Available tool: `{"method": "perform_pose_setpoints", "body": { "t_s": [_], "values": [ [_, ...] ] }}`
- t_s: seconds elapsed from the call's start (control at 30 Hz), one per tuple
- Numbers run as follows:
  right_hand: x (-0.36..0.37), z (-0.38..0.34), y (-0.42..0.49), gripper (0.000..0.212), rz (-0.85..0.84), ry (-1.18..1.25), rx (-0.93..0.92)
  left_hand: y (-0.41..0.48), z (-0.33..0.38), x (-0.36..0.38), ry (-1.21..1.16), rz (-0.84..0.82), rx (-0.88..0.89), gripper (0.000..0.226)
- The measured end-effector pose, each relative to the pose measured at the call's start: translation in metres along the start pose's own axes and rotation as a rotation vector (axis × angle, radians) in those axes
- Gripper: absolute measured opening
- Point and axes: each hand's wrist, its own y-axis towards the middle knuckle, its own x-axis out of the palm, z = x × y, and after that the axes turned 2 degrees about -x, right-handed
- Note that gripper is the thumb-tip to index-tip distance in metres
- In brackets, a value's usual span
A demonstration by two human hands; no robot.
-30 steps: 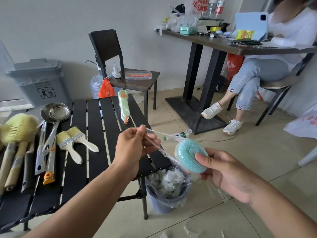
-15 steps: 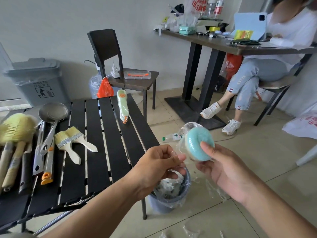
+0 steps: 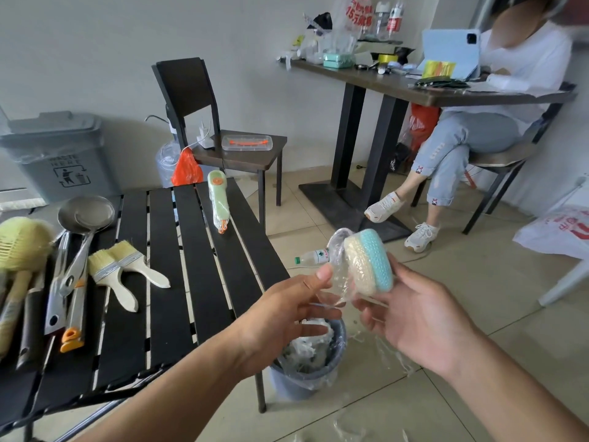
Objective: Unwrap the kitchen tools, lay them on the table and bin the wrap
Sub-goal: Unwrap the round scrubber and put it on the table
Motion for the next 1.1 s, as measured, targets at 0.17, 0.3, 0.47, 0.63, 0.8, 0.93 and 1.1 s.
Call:
{"method": "perform_pose_setpoints", "body": {
  "t_s": [0.17, 0.3, 0.47, 0.63, 0.8, 0.93, 1.1],
  "values": [
    [0.007, 0.012, -0.001, 0.059, -0.071, -0.056, 0.1, -0.001, -0.006, 0.012, -0.013, -0.03, 0.102, 0.064],
    [0.005, 0.016, -0.001, 0.044, -0.113, -0.102, 0.067, -0.003, -0.002, 0.012, -0.019, 0.018, 0.158, 0.06],
    [0.01, 0.018, 0.001, 0.048, -0.078, -0.409, -0.189, -0.01, 0.002, 0.011, 0.113, 0.135, 0.22, 0.057],
    [0.015, 0.019, -0.005, 0.057, -0.025, -0.749, -0.32, -0.013, 0.005, 0.012, 0.26, 0.136, 0.24, 0.079],
    [0.01, 0.012, 0.0, 0.042, 0.134, -0.45, -0.309, -0.001, 0.006, 0.0, 0.074, 0.268, 0.257, 0.048],
    [0.007, 0.01, 0.005, 0.043, 0.143, -0.228, -0.243, 0.006, 0.009, -0.008, -0.239, 0.294, 0.231, 0.041],
    [0.009, 0.009, 0.009, 0.024, 0.156, -0.144, -0.222, 0.006, 0.009, -0.008, -0.429, 0.327, 0.243, 0.04]
  ]
}}
